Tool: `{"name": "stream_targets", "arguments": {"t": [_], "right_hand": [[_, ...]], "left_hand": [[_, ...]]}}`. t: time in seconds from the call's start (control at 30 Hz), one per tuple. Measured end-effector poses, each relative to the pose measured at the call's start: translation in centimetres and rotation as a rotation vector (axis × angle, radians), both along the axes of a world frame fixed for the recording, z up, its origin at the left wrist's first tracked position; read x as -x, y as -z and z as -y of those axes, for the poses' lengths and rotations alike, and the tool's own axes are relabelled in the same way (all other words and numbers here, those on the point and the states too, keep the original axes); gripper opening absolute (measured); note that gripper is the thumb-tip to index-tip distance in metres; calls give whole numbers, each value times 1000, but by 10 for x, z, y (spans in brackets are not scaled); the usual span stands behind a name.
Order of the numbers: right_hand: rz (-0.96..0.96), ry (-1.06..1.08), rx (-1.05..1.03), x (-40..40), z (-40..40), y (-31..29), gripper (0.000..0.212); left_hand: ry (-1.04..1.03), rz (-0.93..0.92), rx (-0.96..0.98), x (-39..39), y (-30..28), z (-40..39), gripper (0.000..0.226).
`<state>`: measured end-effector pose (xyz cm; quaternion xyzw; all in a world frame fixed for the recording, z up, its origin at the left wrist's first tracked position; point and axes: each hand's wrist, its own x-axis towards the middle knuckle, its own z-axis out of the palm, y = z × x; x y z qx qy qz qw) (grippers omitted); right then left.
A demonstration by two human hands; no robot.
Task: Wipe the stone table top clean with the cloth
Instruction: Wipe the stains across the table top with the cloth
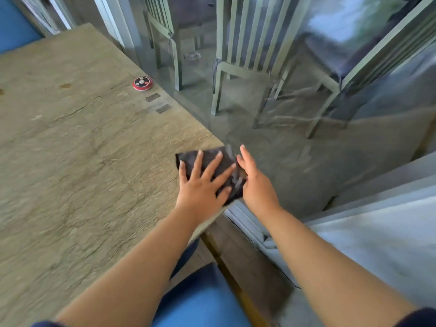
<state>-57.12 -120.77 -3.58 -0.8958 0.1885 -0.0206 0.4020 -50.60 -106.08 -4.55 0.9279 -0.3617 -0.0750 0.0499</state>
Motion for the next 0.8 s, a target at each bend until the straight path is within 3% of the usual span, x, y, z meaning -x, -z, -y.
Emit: {"name": "stream_targets", "arguments": {"t": [0.17,0.23,0.43,0.67,0.73,0.8], "right_hand": [[-61,-76,106,-3,-15,4,68],[-64,-102,194,0,-34,6,68],[-86,-109,298,7,-64,6,72],[-121,-151,262,11,-81,-2,63],[-74,-242,239,8,-101,-7,59],[-51,-331,240,6,-124,-11,58]], "left_hand": [[264,40,-53,41,3,-82,53],[188,15,-60,23,2,-105,53],[-335,-78,-8,-27,-3,-81,53],[-129,-82,-37,62,-1,-115,57],[-122,-166,71,56,-5,-128,56],[-275,-159,249,46,-8,-140,54]]}}
